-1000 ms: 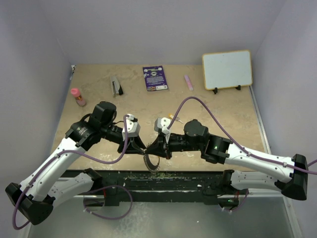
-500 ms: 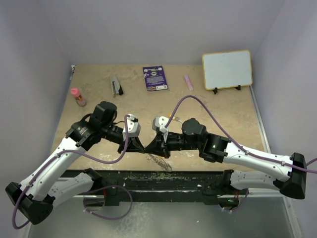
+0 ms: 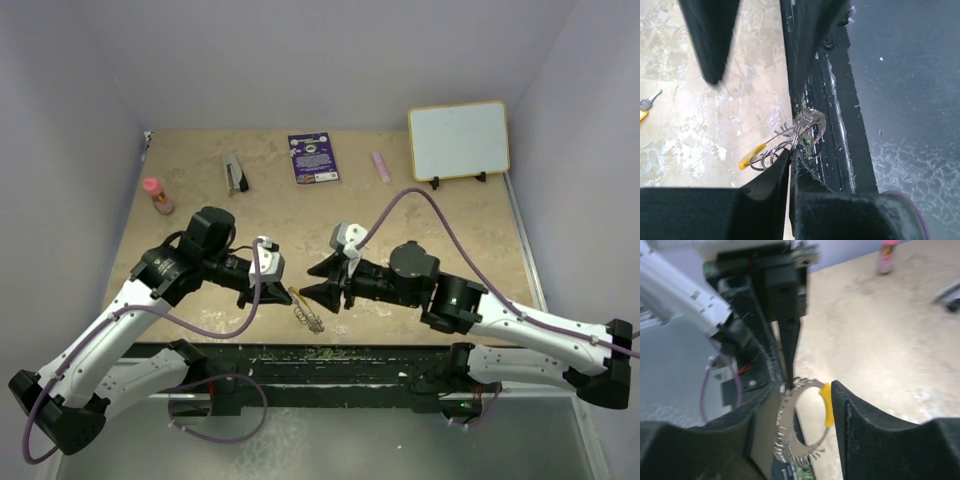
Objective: Put the keys on the keyring
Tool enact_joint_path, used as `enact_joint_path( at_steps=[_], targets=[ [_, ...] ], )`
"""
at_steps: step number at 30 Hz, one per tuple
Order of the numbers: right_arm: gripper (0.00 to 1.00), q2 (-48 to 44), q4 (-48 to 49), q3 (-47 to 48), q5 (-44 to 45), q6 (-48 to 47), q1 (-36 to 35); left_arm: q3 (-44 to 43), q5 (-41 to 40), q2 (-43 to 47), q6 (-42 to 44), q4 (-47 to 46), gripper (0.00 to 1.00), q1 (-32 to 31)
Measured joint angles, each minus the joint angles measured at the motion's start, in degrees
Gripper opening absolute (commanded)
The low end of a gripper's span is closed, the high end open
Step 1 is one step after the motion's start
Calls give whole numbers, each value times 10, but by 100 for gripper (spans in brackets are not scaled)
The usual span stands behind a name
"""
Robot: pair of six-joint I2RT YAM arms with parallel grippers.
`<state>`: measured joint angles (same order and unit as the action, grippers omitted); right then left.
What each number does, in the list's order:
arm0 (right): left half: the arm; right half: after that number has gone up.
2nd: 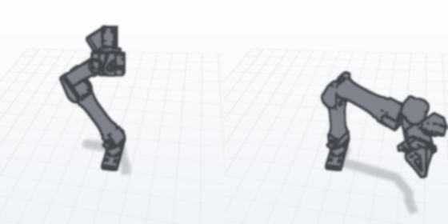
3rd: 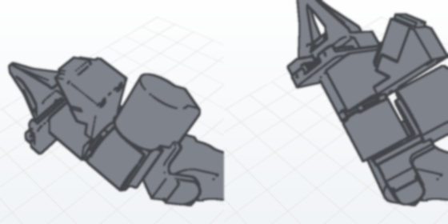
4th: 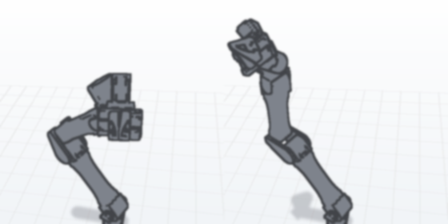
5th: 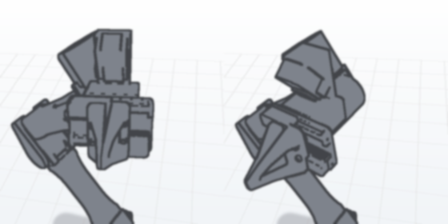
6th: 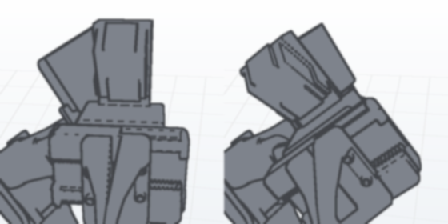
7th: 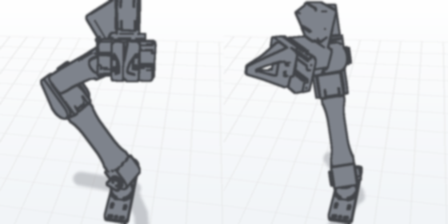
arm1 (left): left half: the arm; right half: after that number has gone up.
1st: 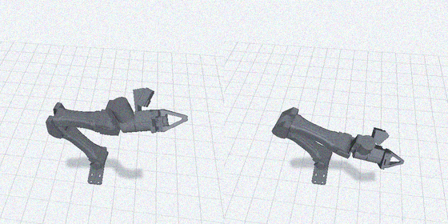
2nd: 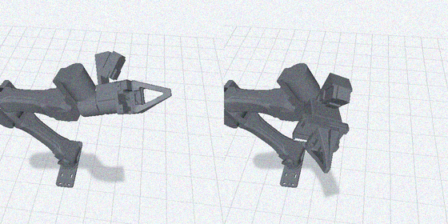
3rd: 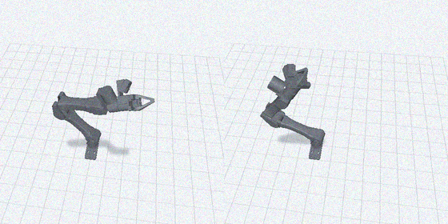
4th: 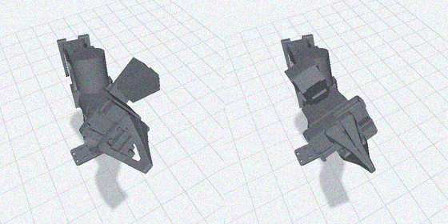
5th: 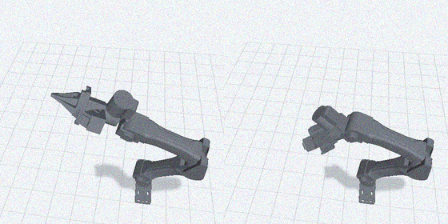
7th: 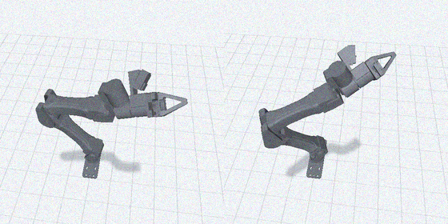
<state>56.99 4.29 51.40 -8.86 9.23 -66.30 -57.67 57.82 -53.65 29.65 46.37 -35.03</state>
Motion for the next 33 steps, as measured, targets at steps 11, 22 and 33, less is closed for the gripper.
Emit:
enact_joint_path(
  at_steps=[11, 22, 33],
  targets=[
    [71, -97, -58, -19, 289, 63, 1, -21, -62, 22, 105, 68, 4, -7],
    [65, 55, -91, -42, 331, 105, 8, 13, -195, 45, 73, 37, 4, -7],
    [54, 315, -87, 8, 237, 166, 7, 27, -437, 120, -56, -62, 97, 8]
  ],
)
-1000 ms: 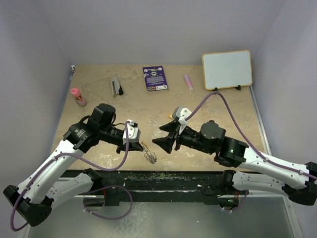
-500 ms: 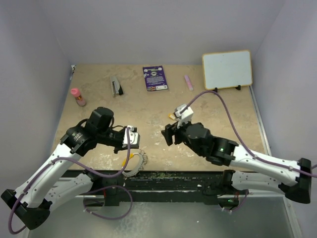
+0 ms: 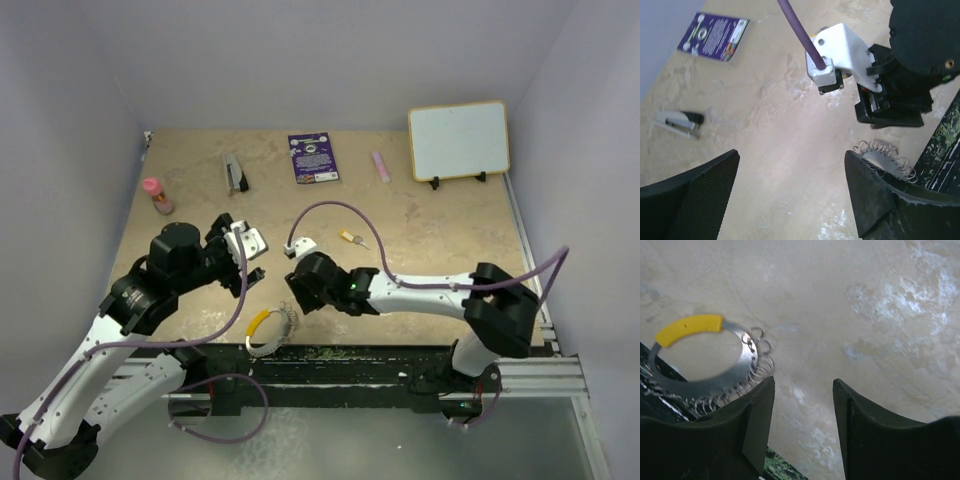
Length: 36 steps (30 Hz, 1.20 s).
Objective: Put the keys on the keyring
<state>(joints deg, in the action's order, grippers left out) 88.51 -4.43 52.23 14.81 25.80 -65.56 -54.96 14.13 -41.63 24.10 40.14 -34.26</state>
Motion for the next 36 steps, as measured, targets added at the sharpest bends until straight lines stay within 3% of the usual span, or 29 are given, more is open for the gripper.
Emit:
enact_joint_path(
  at_steps=[6, 14, 21, 36],
  targets=[
    [41, 77, -6, 100, 0, 21, 0, 40, -56, 26, -24, -27, 98, 25],
    [31, 170, -65, 223, -13, 50, 0, 43, -87, 31, -27, -42, 98, 34],
    [33, 219, -114, 236, -35, 85, -1, 43, -97, 37, -27, -50, 98, 34],
    [37, 220, -130, 236, -54, 123, -12, 51, -98, 38, -27, -53, 98, 34]
  ],
)
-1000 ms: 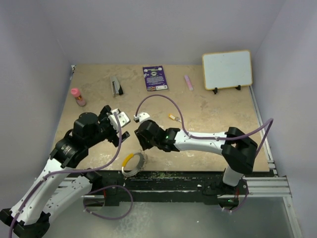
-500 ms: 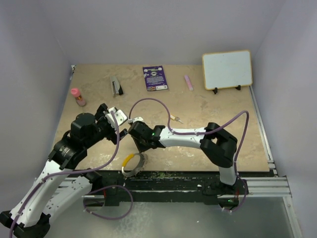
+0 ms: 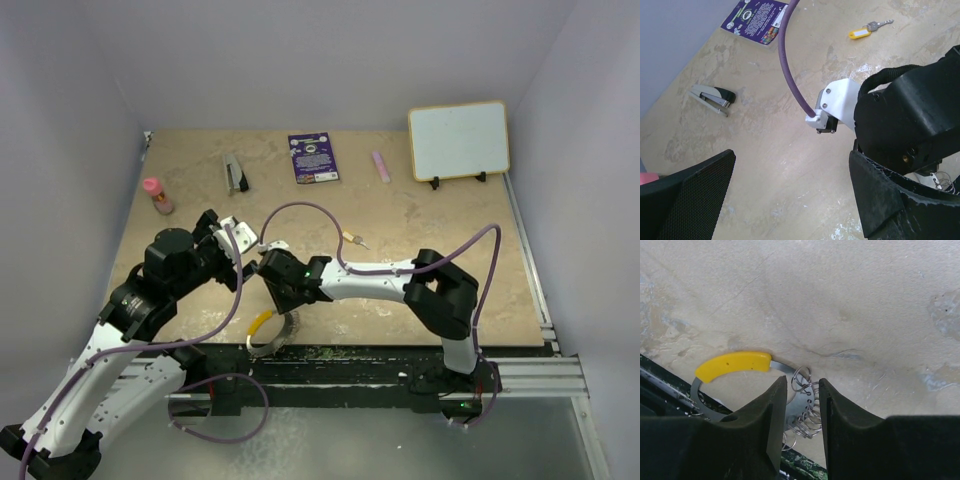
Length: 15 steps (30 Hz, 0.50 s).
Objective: Put the keys on the keyring
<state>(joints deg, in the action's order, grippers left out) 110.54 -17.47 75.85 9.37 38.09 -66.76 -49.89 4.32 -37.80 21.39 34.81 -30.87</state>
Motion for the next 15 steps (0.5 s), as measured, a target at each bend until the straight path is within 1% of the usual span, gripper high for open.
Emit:
enact_joint_path(
  at_steps=[8, 15],
  targets=[
    [36, 0, -16, 10, 1, 3, -15, 1, 0, 0, 0, 0, 98, 0],
    [32, 10, -39, 22, 14, 2, -16, 1, 2, 0, 0, 0, 98, 0]
  ],
)
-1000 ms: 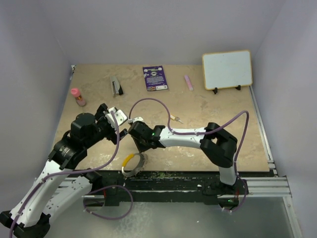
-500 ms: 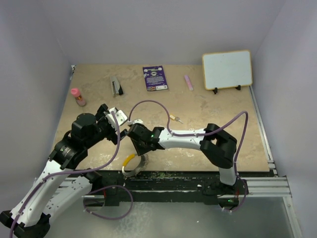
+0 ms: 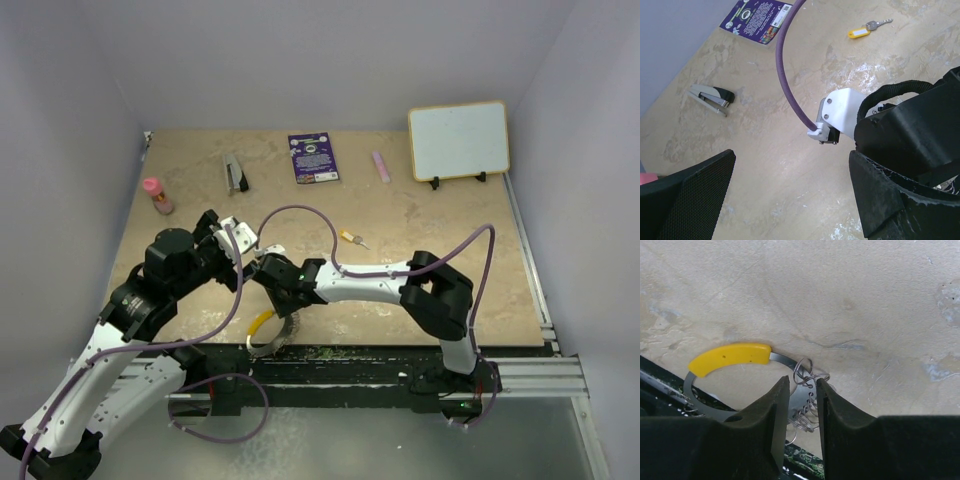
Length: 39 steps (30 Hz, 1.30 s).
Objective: Put the keys on the keyring
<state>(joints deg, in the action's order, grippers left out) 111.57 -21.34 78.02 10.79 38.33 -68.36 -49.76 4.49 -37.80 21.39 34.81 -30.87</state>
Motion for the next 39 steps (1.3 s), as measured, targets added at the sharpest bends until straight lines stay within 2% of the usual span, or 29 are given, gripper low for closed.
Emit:
enact_joint_path(
  at_steps=[22, 33, 39],
  targets=[
    [27, 47, -49, 54, 41, -27, -7, 0, -7, 0, 2, -9, 98, 5],
    [1, 50, -56, 54, 50, -14, -7, 1, -3, 0, 2, -9, 98, 5],
    [0, 47, -55, 50, 61, -17, -7, 1, 1, 0, 2, -9, 98, 5]
  ],
)
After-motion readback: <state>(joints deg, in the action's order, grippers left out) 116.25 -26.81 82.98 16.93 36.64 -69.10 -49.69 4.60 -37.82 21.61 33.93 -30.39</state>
